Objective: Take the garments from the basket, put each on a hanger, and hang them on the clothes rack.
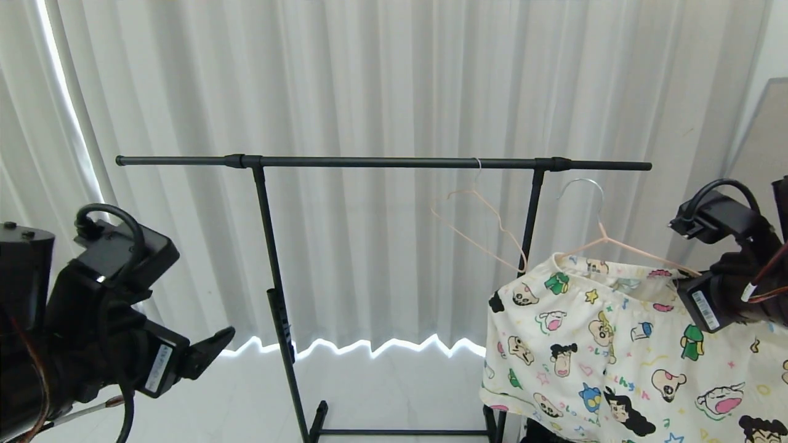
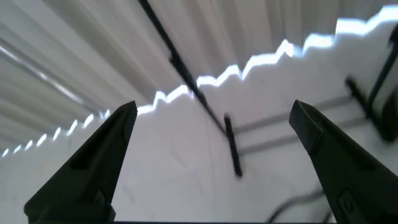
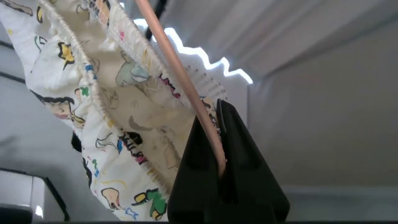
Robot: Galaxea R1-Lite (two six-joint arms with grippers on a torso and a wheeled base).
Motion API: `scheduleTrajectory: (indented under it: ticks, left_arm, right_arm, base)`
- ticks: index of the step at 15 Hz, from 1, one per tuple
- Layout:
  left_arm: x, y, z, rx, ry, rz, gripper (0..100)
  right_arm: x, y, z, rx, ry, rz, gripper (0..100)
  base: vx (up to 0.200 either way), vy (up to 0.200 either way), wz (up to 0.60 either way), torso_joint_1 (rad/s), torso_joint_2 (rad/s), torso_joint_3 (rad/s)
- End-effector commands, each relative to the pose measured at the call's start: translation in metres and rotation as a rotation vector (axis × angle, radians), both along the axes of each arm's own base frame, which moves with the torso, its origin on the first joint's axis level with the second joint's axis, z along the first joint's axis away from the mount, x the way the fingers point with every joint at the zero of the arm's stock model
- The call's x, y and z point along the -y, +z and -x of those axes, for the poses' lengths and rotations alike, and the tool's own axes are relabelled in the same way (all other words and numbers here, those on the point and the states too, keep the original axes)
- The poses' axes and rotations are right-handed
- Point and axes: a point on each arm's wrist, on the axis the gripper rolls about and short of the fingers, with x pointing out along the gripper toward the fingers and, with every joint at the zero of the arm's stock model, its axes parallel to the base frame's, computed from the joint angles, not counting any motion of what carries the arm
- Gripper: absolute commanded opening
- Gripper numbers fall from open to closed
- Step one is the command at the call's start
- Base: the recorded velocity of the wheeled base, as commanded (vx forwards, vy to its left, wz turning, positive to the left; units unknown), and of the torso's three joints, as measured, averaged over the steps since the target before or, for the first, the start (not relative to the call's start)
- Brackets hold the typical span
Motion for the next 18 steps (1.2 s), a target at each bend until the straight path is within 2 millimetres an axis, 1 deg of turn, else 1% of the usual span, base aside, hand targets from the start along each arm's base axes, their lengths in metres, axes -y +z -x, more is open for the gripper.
scheduleTrajectory:
  ticks: [1, 2, 3, 5, 8, 15, 18]
  left_arm:
    - [-0.0052, 0.0111, -0.0048, -0.083, 0.042, -0.010, 100]
    - [-0.0036, 0.0048, -0.0084, -0.123, 0.051, 0.094, 100]
    - [-0.0028, 0.0045, -0.0085, -0.128, 0.064, 0.131, 100]
    - [-0.0043, 0.0060, -0.0063, -0.114, 0.077, 0.135, 100]
    - [-0.0050, 0.0070, -0.0048, -0.107, 0.077, 0.136, 100]
    - [-0.0059, 0.0091, -0.0020, -0.095, 0.077, 0.142, 100]
    - [-0.0062, 0.0099, -0.0012, -0.090, 0.076, 0.143, 100]
  right_arm:
    - [0.0074, 0.0049, 0.0013, 0.010, -0.039, -0.013, 0]
    - [0.0117, 0.0082, 0.0025, -0.008, -0.064, -0.014, 0]
    - [0.0138, 0.0104, 0.0023, -0.012, -0.087, -0.020, 0]
    - [0.0160, 0.0102, 0.0012, -0.022, -0.138, -0.035, 0]
    - [0.0160, 0.0086, 0.0023, -0.030, -0.153, -0.056, 0]
    - [0.0149, 0.0117, 0.0042, -0.015, -0.145, -0.061, 0]
    - [0.0099, 0.0132, 0.0052, -0.004, -0.124, -0.071, 0]
  base:
    - [0.000, 0.000, 0.00, 0.000, 0.00, 0.000]
    - [0.000, 0.000, 0.00, 0.000, 0.00, 0.000]
    - [0.000, 0.000, 0.00, 0.000, 0.00, 0.000]
    - [0.000, 0.000, 0.00, 0.000, 0.00, 0.000]
    - [0.000, 0.000, 0.00, 0.000, 0.00, 0.000]
    - [0.000, 0.200, 0.00, 0.000, 0.00, 0.003]
    - [0.000, 0.200, 0.00, 0.006, 0.00, -0.001]
